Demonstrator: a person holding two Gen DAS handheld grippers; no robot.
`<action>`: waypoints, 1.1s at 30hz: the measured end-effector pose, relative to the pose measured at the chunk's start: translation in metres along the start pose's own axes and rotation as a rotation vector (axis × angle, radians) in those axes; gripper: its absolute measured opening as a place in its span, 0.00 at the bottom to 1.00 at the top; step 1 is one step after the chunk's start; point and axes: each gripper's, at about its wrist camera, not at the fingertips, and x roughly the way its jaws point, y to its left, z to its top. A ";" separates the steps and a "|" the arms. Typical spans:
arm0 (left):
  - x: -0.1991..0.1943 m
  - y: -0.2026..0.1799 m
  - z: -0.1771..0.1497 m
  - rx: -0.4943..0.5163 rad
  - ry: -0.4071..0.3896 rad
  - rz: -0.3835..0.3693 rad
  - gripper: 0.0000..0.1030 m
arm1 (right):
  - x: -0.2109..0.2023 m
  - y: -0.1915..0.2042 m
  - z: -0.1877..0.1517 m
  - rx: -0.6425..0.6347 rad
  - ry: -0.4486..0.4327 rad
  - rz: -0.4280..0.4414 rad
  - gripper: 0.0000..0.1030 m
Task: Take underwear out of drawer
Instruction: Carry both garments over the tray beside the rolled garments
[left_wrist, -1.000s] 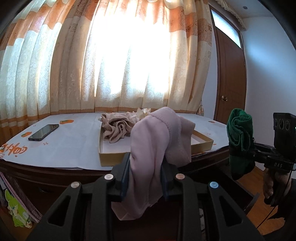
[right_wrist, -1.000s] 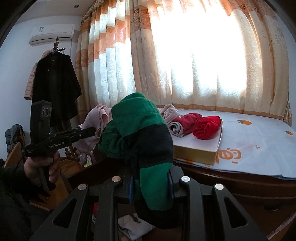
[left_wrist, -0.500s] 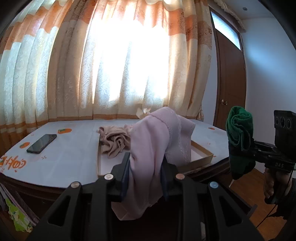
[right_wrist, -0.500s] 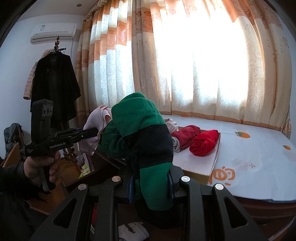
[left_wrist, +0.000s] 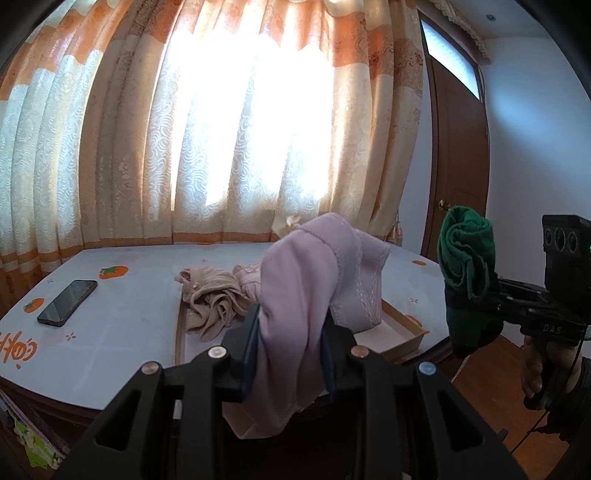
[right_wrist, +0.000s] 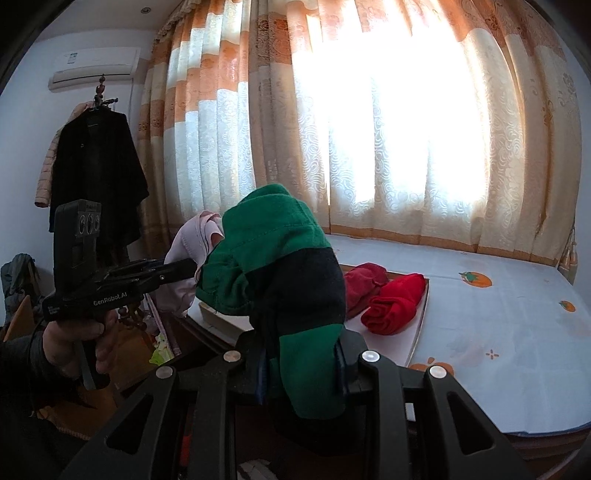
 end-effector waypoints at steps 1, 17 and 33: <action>0.003 0.001 0.002 0.000 0.003 0.000 0.26 | 0.002 -0.002 0.002 0.001 0.005 -0.004 0.29; 0.038 0.002 0.019 0.101 0.053 0.019 0.26 | 0.028 -0.028 0.025 0.005 0.065 -0.054 0.29; 0.061 0.016 0.018 0.163 0.121 0.054 0.26 | 0.055 -0.041 0.034 -0.033 0.119 -0.083 0.29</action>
